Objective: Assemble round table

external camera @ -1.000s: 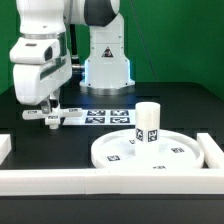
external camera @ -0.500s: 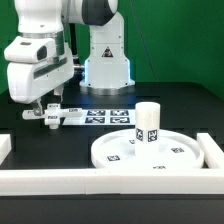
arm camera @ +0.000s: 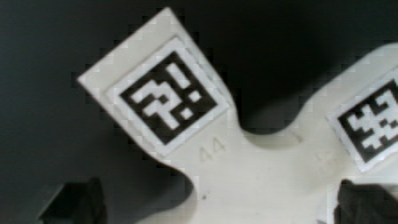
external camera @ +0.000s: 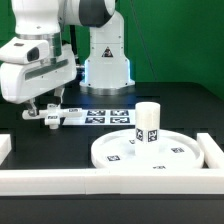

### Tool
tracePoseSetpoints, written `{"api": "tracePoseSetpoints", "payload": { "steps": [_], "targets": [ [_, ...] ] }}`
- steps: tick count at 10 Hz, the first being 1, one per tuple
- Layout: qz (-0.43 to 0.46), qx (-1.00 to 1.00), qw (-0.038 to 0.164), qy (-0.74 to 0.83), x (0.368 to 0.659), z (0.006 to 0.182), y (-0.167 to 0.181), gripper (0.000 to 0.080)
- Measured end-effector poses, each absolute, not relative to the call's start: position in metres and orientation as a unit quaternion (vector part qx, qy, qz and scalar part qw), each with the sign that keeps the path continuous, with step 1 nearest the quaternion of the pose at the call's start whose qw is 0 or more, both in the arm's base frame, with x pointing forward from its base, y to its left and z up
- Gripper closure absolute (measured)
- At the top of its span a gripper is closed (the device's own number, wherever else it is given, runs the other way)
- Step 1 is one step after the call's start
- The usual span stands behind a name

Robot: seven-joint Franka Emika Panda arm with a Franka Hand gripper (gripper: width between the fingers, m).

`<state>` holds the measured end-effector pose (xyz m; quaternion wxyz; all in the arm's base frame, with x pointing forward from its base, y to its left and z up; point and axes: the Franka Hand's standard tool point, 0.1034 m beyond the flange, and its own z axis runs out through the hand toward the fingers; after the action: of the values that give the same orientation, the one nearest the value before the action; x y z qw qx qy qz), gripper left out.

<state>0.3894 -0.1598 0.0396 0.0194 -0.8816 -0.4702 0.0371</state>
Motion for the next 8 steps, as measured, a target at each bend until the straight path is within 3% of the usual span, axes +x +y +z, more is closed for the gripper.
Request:
{"api": "tracePoseSetpoints", "payload": {
  "steps": [5,8],
  "targets": [
    [0.038,-0.901,0.017,-0.433,0.3928,0.0424,-0.1508,0.0151],
    [0.044,-0.901,0.022,-0.432,0.3854,0.0350,-0.1520,0.0151]
  ]
}}
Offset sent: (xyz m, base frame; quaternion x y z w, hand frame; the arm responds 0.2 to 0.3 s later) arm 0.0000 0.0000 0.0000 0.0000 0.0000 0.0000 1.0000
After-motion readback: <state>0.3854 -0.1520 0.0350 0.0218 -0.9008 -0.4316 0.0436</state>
